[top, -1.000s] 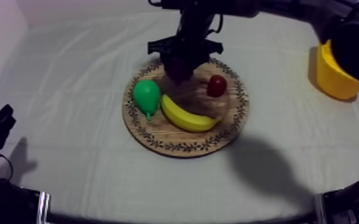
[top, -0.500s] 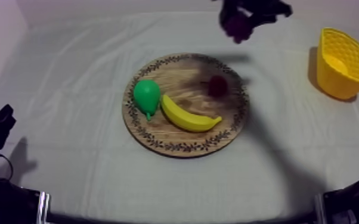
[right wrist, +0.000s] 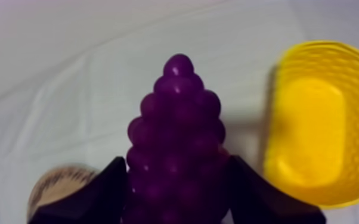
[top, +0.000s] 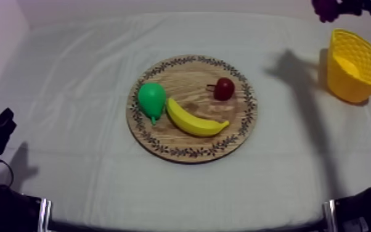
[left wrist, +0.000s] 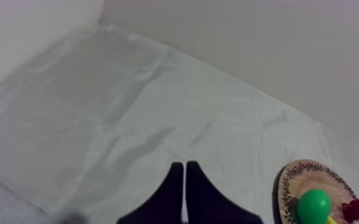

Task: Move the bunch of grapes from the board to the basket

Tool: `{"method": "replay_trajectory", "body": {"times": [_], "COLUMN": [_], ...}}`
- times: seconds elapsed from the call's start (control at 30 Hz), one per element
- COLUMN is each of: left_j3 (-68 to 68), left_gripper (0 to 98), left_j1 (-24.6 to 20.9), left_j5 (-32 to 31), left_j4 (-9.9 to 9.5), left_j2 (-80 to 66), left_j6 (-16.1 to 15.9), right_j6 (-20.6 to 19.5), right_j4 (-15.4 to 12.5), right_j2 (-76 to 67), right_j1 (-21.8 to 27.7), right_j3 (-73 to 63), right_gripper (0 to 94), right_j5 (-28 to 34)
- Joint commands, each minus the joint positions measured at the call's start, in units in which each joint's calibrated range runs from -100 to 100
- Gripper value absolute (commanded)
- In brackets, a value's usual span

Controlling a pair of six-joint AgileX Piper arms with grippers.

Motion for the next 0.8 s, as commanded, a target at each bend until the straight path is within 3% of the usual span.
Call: {"method": "replay_trajectory", "body": {"times": [0.0,0.3,0.53,0.77], "left_j3": [0.0,0.0,0.0,0.0], "left_gripper": [0.1,0.1,0.1,0.1], "left_j1": [0.0,0.0,0.0,0.0], "left_j5": [0.0,0.0,0.0,0.0], "left_j4": [0.01,0.01,0.01,0.01], "left_j2": [0.0,0.0,0.0,0.0], "left_j6": [0.0,0.0,0.0,0.0], "right_j6": [-0.1,-1.9,-3.4,-3.0], "right_j4": [0.3,2.8,4.6,4.1], "right_j2": [1.0,6.0,8.7,6.5], "right_j1": [4.6,9.4,10.2,9.7], "right_j3": [0.3,2.4,5.0,6.4], "right_gripper": [33.8,38.0,63.0,68.4], "right_j5": [-1.5,-5.4,-7.3,-6.2]}}
